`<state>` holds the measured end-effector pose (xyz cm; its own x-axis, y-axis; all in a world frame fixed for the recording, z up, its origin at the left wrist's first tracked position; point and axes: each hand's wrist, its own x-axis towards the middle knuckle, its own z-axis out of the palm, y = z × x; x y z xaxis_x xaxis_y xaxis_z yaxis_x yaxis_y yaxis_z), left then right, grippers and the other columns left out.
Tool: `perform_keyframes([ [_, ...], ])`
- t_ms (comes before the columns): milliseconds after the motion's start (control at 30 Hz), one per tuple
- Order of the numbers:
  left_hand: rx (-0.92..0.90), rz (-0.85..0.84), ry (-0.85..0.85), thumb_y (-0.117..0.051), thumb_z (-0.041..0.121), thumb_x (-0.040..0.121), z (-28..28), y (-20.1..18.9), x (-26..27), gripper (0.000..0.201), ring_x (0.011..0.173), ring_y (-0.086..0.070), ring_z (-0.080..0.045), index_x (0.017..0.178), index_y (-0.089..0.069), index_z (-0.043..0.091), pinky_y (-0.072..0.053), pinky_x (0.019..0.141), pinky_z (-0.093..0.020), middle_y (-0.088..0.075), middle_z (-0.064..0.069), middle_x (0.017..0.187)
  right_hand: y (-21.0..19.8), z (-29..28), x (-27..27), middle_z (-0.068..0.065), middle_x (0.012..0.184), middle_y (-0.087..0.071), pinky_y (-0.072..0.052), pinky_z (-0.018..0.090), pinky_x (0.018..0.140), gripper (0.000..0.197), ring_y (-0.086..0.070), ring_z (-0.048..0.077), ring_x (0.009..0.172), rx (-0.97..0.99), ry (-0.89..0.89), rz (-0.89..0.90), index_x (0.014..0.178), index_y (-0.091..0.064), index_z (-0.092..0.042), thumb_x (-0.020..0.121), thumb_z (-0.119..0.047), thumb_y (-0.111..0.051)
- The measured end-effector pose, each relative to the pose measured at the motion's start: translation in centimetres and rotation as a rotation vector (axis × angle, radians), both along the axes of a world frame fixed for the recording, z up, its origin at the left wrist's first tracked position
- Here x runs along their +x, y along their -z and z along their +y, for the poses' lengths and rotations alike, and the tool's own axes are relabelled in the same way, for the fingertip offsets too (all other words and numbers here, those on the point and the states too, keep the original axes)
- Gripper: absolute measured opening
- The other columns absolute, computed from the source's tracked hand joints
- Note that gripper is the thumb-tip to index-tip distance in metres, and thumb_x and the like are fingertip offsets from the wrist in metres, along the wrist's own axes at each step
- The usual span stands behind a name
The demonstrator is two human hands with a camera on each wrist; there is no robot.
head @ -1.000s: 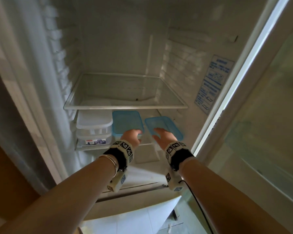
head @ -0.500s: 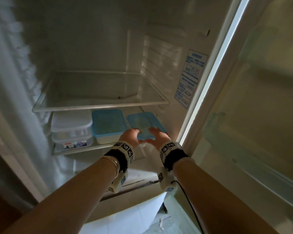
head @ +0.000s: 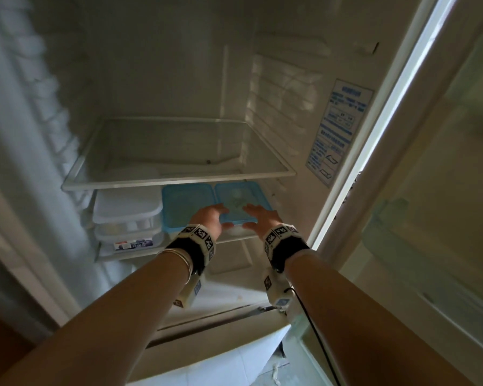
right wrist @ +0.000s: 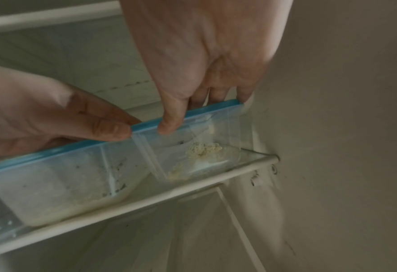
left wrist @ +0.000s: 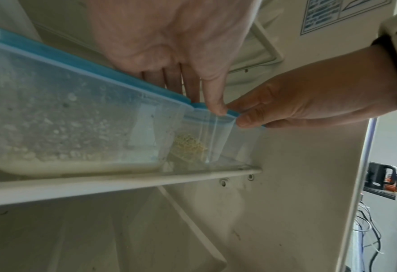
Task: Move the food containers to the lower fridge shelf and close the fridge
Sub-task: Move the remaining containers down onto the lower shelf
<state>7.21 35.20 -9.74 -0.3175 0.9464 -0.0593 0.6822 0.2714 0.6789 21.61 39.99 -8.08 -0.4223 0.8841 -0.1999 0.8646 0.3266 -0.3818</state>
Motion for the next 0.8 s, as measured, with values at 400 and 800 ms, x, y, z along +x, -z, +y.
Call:
perform_keyframes([
  [400, -0.022, -0.024, 0.003, -0.068, 0.018, 0.084, 0.3, -0.4, -0.1, 0.052, 0.137, -0.042, -0.020, 0.133, -0.053, 0.015, -0.026, 0.115, -0.025, -0.043, -0.002, 0.149, 0.2, 0.6, -0.5, -0.001, 0.159, -0.018, -0.008, 0.037, 0.122, 0.062, -0.016, 0.016, 0.147, 0.028, -0.025, -0.076, 0.149, -0.023, -0.027, 0.094, -0.036, -0.050],
  [800, -0.019, 0.185, 0.094, -0.044, 0.030, 0.096, -8.9, -1.3, -0.6, 0.050, 0.142, -0.032, -0.019, 0.143, -0.039, 0.012, -0.023, 0.117, -0.030, -0.034, -0.006, 0.153, 0.2, -6.5, 1.0, -0.001, 0.160, -0.011, -0.012, 0.041, 0.121, 0.053, -0.011, 0.020, 0.148, 0.118, -0.001, -0.136, 0.150, -0.021, -0.024, 0.099, -0.037, -0.032],
])
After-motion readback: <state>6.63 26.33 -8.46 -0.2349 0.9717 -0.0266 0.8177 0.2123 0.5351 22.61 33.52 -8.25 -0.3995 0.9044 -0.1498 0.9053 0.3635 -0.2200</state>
